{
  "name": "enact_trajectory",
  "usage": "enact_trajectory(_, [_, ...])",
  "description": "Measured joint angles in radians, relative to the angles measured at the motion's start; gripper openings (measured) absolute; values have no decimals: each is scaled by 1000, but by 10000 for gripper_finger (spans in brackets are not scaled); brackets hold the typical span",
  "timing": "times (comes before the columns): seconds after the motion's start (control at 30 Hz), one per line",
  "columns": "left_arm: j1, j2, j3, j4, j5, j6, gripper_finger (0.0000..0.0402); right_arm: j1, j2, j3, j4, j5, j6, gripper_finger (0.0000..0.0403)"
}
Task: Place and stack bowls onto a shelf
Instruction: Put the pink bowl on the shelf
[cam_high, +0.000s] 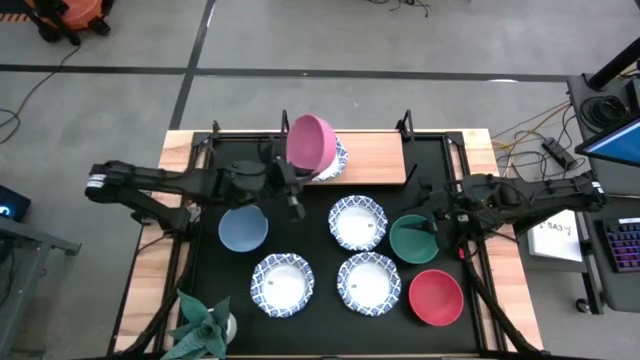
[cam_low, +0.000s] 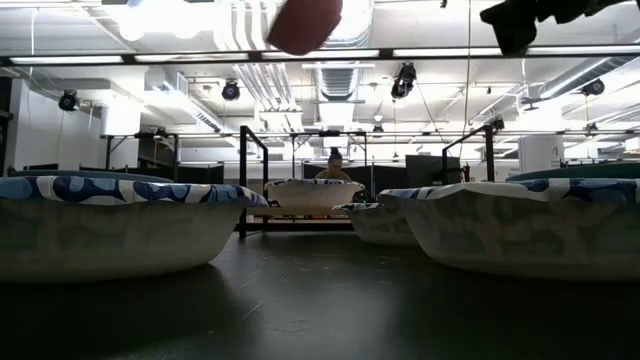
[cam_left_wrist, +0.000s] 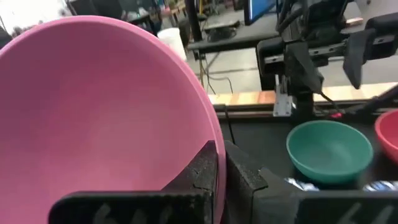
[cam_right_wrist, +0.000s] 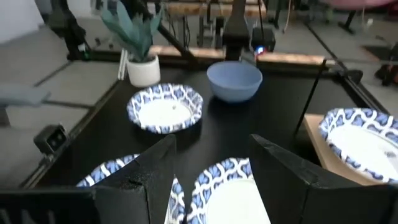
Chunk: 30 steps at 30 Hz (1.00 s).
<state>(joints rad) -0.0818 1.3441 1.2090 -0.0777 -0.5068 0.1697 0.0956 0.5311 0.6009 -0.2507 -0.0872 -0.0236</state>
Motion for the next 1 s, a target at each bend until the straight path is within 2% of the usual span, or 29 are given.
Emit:
enact_trajectory(0.07, [11, 55, -1, 84, 0, 33, 0, 1, -16, -14, 2, 0, -8, 189])
enact_trajectory(0.17, [35, 155, 38, 121, 0, 65, 0, 3, -29, -27, 2, 0, -14, 189])
enact_trajectory(0.5, [136, 475, 270, 50, 1, 86, 0, 3, -40, -30, 2, 0, -14, 189])
enact_trajectory(0.77, [183, 645, 416, 51, 1, 50, 0, 3, -40, -30, 2, 0, -30, 189])
enact_trajectory(1.0, [195, 770, 494, 51, 4, 15, 0, 3, -40, -30, 1, -1, -42, 189])
